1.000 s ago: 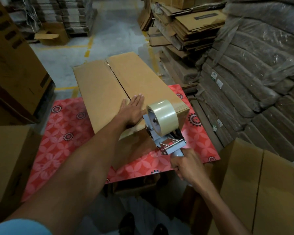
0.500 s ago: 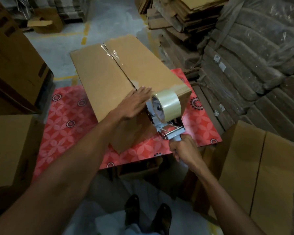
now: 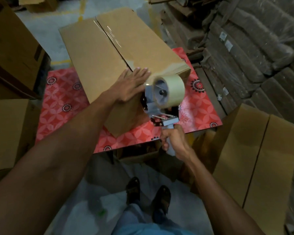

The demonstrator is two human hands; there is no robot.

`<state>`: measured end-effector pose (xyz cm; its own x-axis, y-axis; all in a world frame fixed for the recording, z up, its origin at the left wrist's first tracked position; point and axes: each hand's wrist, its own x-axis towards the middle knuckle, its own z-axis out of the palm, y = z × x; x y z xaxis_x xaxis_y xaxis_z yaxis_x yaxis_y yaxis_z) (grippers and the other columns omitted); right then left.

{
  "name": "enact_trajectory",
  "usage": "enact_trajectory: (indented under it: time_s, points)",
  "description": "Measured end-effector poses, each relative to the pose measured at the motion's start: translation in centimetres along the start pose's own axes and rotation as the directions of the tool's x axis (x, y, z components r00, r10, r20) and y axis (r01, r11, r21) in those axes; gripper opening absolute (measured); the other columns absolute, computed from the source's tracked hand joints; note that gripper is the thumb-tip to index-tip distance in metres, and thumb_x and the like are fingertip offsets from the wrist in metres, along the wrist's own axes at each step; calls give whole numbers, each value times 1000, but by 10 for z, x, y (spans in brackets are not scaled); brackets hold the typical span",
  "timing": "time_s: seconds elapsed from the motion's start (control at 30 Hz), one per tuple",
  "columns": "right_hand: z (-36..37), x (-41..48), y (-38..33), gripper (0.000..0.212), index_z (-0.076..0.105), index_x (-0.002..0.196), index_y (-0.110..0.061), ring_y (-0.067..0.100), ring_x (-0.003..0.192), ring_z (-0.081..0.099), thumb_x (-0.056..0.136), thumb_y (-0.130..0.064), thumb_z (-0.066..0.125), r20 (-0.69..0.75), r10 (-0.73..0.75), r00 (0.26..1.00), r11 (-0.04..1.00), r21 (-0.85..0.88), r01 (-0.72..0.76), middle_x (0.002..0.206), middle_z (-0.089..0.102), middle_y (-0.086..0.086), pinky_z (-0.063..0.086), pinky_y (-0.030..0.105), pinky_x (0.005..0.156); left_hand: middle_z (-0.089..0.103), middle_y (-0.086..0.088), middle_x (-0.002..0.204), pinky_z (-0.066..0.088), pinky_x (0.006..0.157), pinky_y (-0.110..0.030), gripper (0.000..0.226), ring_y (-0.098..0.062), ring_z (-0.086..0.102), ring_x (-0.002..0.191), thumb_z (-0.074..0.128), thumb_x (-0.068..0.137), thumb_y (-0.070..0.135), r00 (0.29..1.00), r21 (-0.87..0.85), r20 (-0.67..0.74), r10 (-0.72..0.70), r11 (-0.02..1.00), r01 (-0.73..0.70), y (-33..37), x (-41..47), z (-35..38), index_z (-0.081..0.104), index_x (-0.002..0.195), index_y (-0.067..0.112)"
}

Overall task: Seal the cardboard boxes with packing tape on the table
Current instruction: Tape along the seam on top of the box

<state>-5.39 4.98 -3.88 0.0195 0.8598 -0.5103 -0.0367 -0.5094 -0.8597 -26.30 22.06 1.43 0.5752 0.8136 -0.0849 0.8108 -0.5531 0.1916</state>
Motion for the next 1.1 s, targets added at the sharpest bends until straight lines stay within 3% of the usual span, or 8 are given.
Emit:
enact_trajectory:
  time_s: [0.17, 0.3, 0.4, 0.5, 0.57, 0.7, 0.87, 1.1]
  points:
    - [-2, -10, 38, 10, 56, 63, -7, 17, 42, 36, 53, -10, 56, -126, 22, 992, 989, 151, -2, 53, 41, 10, 24, 28, 47, -2, 8, 167, -7, 123, -48, 68, -13, -6, 154, 25, 102, 62, 998, 3, 17, -65, 998, 65, 4, 2, -2, 6, 160, 32]
    - [-28, 17, 30, 12, 62, 65, -7, 23, 49, 46, 67, -19, 62, -304, -43, 952, 996, 58, 63, 56, 51, 12, 33, 32, 50, 1, 4, 168, -2, 122, -47, 73, -18, -3, 155, 34, 100, 60, 996, 59, -7, -91, 994, 91, 16, 2, 0, 7, 161, 29]
    - [-54, 47, 20, 32, 69, 97, -2, 30, 79, 60, 83, -31, 65, -466, -132, 875, 988, -134, 77, 87, 66, 14, 39, 34, 69, 6, -1, 168, 7, 122, -47, 74, -24, 3, 155, 37, 101, 57, 992, 89, -56, -112, 989, 117, 21, 3, 6, 10, 161, 23]
    - [-80, 82, 16, 52, 56, 130, 2, 37, 113, 58, 91, -30, 66, -558, -107, 823, 970, -241, -37, 122, 62, 22, 39, 37, 84, 14, -6, 167, 17, 119, -47, 72, -28, 12, 153, 38, 102, 54, 987, 148, -126, -105, 981, 123, 23, 2, 14, 16, 160, 17]
    - [-95, 103, 15, 58, 49, 137, 1, 39, 116, 60, 88, -25, 70, -586, -118, 802, 955, -289, -70, 127, 62, 23, 46, 41, 90, 18, -6, 166, 20, 118, -47, 71, -27, 16, 152, 38, 102, 54, 983, 160, -163, -88, 980, 114, 21, 2, 16, 19, 159, 16]
    - [-121, 128, 16, 41, 62, 121, -4, 33, 101, 67, 85, -17, 75, -590, -144, 795, 917, -382, -118, 114, 68, 17, 45, 33, 73, 18, -3, 166, 18, 120, -44, 73, -24, 15, 152, 40, 100, 56, 982, 126, -164, -98, 985, 120, 18, 3, 18, 18, 159, 20]
    - [-129, 142, 23, 38, 66, 109, 10, 40, 101, 67, 93, -24, 70, -498, -100, 861, 829, -521, -205, 109, 67, 26, 44, 34, 73, 18, 0, 166, 15, 121, -44, 73, -22, 15, 153, 42, 99, 57, 979, 90, -166, -121, 986, 137, 19, 0, 14, 20, 159, 23]
    - [-136, 147, 8, 50, 58, 127, 8, 38, 116, 60, 104, -36, 52, -323, 10, 946, 658, -710, -249, 121, 63, 24, 45, 37, 84, 11, 9, 167, 11, 123, -41, 81, -13, 8, 154, 24, 92, 75, 987, 25, -91, -133, 990, 136, -2, -35, 9, 14, 160, 32]
